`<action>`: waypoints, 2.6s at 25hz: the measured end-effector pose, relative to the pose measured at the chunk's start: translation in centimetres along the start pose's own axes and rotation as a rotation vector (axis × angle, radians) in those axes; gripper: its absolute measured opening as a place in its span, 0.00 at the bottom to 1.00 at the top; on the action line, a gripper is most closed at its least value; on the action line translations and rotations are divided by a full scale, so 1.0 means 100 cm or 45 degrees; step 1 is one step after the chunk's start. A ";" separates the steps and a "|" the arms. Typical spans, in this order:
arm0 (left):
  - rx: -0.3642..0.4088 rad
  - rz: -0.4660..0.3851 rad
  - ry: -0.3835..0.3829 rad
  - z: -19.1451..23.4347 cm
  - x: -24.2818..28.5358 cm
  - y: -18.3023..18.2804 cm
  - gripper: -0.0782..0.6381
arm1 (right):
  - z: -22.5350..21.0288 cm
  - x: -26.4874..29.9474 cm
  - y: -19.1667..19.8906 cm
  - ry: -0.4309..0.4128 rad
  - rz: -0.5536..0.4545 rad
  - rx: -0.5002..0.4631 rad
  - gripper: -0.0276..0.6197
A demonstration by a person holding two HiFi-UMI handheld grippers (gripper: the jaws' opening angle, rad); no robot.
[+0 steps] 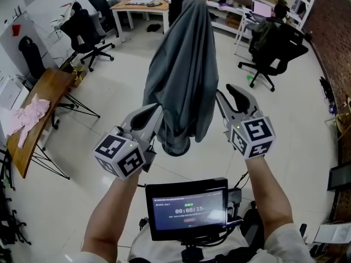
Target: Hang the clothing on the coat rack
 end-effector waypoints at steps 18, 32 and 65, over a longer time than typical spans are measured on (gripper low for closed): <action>-0.048 0.018 0.041 -0.038 -0.048 0.027 0.11 | 0.056 -0.062 0.022 -0.037 0.026 0.114 0.28; -0.118 -0.006 -0.089 -0.086 -0.044 0.048 0.11 | 0.042 -0.097 0.043 -0.203 0.089 0.132 0.28; -0.134 0.032 -0.131 -0.171 -0.033 0.074 0.11 | 0.043 -0.155 0.058 -0.497 0.115 0.232 0.06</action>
Point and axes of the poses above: the fingertips, and each gripper's own axes: x forward along the fingers, z to its left, y out of its underside, the point moved 7 cm from there along -x, backward along the fingers, and after that the axes turned 3 degrees about y, right-handed, at the moved point
